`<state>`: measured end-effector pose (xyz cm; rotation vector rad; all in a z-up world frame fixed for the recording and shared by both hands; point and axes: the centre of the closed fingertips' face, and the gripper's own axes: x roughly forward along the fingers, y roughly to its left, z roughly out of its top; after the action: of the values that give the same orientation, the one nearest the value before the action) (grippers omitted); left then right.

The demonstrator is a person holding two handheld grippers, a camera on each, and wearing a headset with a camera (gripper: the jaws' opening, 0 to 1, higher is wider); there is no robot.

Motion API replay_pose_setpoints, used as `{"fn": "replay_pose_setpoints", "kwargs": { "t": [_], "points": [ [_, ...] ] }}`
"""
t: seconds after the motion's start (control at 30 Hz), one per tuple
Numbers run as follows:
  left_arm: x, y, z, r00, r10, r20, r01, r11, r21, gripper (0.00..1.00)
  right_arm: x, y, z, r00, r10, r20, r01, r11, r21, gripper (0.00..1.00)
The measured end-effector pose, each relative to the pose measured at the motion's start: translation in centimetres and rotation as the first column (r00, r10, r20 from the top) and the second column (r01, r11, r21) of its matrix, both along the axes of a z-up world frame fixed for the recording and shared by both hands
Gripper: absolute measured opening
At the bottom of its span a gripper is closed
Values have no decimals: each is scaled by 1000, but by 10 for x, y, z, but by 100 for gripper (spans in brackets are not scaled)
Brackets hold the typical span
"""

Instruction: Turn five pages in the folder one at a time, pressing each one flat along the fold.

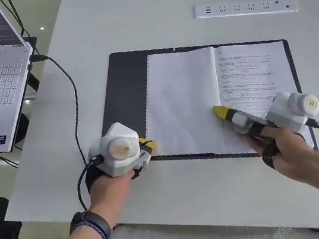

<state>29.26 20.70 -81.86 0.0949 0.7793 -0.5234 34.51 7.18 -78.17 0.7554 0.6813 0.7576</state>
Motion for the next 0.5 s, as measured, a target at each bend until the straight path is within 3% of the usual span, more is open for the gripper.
{"fn": "replay_pose_setpoints", "kwargs": {
  "t": [0.33, 0.5],
  "points": [
    [-1, 0, 1, 1000, 0, -1, 0, 1000, -3, 0, -34, -2, -6, 999, 34, -10, -34, 999, 2, 0],
    [-1, 0, 1, 1000, 5, 2, -5, 1000, -9, 0, -43, -4, -7, 999, 28, -16, -28, 1000, 11, 0]
  ]
}}
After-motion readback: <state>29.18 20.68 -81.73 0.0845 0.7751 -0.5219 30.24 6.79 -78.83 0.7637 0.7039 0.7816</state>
